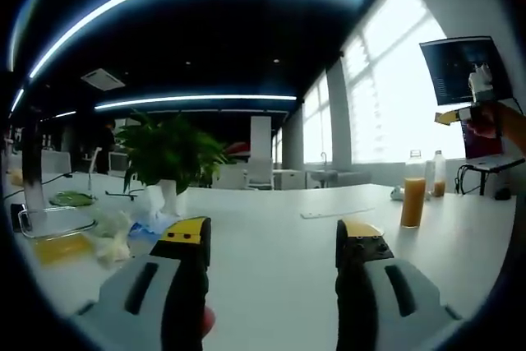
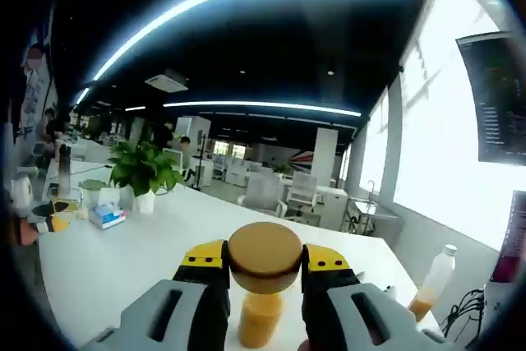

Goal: Open the Petri dish lid, place the lid on the table, pour the liquid culture medium into the Petri dish, pick up the Petri dish lid from the table, and close the Petri dish

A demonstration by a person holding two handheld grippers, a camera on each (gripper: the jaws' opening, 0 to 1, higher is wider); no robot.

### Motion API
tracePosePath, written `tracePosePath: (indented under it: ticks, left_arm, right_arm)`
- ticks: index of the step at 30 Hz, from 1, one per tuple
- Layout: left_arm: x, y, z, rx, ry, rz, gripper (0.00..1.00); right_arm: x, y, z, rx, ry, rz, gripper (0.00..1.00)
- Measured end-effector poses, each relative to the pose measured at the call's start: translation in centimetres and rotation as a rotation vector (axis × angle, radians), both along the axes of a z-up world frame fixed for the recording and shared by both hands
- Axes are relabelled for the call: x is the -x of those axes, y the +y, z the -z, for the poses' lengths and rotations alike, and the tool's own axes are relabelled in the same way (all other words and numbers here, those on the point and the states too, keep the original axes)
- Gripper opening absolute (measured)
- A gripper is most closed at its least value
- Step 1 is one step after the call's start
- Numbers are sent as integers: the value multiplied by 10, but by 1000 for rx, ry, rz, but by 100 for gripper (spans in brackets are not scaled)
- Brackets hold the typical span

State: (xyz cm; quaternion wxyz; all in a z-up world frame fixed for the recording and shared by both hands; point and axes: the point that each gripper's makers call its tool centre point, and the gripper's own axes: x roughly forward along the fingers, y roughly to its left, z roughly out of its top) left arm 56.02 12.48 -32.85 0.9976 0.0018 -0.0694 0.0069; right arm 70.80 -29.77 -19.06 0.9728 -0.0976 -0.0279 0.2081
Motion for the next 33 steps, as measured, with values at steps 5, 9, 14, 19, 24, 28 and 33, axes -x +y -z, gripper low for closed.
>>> tracePosePath:
  ticks: [5,9,14,19,24,28,33]
  left_arm:
    - [0,5,2,0,4,-13,53]
    - [0,8,0,-5,2,-20,52]
    - [1,13,-5,-14,-4,-32,52]
    - [4,15,-7,-10,-9,-40,52]
    - [7,18,-4,-6,-5,-49,52]
    - [8,20,-5,-6,-6,-56,52]
    - [11,25,-6,-6,-9,-67,52]
  right_arm:
    - [-14,1,-8,0,-9,1,29]
    - [-27,1,-9,-13,8,-4,29]
    - [-48,6,0,-14,63,-8,29]
    - [-68,10,15,0,119,-4,29]
    - [-85,12,37,15,186,-1,29]
    - [-95,11,54,13,236,11,29]
    - [-98,12,65,5,266,7,29]
